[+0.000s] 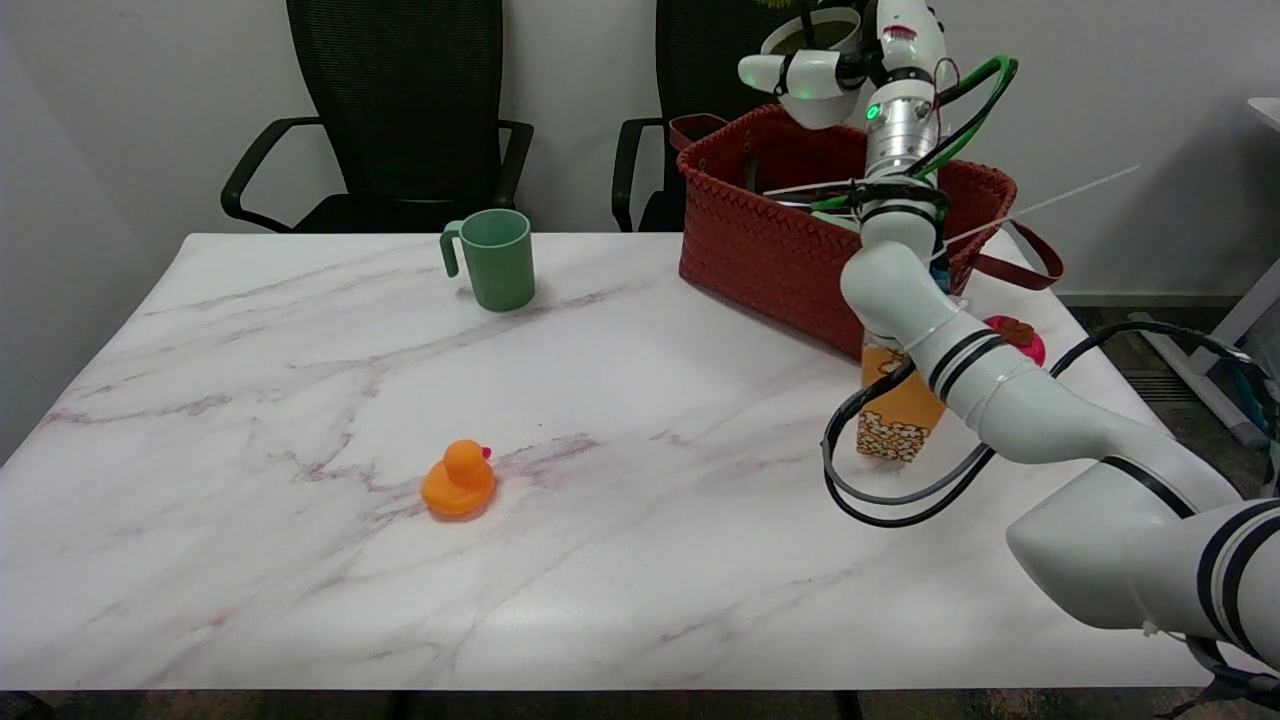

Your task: Place the potted plant into the brown storage basket.

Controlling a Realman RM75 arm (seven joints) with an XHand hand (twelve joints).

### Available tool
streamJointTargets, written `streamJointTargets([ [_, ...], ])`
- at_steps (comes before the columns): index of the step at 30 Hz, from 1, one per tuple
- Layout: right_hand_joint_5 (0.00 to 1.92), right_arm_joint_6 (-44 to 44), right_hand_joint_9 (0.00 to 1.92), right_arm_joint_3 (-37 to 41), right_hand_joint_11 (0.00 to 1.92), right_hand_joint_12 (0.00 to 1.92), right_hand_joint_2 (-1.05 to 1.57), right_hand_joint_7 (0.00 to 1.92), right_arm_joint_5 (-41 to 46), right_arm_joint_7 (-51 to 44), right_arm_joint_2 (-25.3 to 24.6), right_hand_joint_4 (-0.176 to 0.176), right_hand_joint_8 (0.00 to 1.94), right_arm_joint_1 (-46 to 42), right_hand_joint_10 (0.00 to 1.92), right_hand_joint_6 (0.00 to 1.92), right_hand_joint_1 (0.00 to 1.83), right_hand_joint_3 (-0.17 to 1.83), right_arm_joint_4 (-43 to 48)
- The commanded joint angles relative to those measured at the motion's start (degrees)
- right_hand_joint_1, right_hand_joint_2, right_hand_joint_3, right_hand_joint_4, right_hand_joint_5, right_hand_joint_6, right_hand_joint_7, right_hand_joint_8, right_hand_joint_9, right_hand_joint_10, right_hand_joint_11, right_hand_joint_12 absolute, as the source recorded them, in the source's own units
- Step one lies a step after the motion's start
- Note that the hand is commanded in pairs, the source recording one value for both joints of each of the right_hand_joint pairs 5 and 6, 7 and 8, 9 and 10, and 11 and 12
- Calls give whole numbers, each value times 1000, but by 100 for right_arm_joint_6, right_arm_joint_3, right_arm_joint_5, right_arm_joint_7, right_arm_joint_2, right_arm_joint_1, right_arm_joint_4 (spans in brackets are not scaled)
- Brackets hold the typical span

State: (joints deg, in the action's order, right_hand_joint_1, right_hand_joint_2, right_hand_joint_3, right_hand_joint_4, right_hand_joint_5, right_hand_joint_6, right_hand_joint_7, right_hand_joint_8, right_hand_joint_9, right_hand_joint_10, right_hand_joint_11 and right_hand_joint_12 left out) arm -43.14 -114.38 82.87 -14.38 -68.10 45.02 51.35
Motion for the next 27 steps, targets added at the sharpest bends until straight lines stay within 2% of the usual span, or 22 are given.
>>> streamJointTargets([
  [1, 709, 328, 1411, 267, 1224, 1224, 529, 1444, 45, -766, 106, 0, 1444, 246, 1411, 709, 1215, 241, 641],
  [8, 704, 641, 1408, 312, 1222, 1222, 518, 1440, 45, -1068, 302, 0, 1440, 545, 1408, 704, 1220, 238, 506],
  [18, 670, 1486, 1382, 330, 1203, 1203, 509, 1425, 45, -1483, 593, 0, 1425, 967, 1382, 670, 1225, 250, -204],
  [27, 588, 2246, 1332, 331, 1136, 1136, 338, 1390, 53, -2106, 905, 0, 1390, 1058, 1332, 588, 1234, 334, -347],
])
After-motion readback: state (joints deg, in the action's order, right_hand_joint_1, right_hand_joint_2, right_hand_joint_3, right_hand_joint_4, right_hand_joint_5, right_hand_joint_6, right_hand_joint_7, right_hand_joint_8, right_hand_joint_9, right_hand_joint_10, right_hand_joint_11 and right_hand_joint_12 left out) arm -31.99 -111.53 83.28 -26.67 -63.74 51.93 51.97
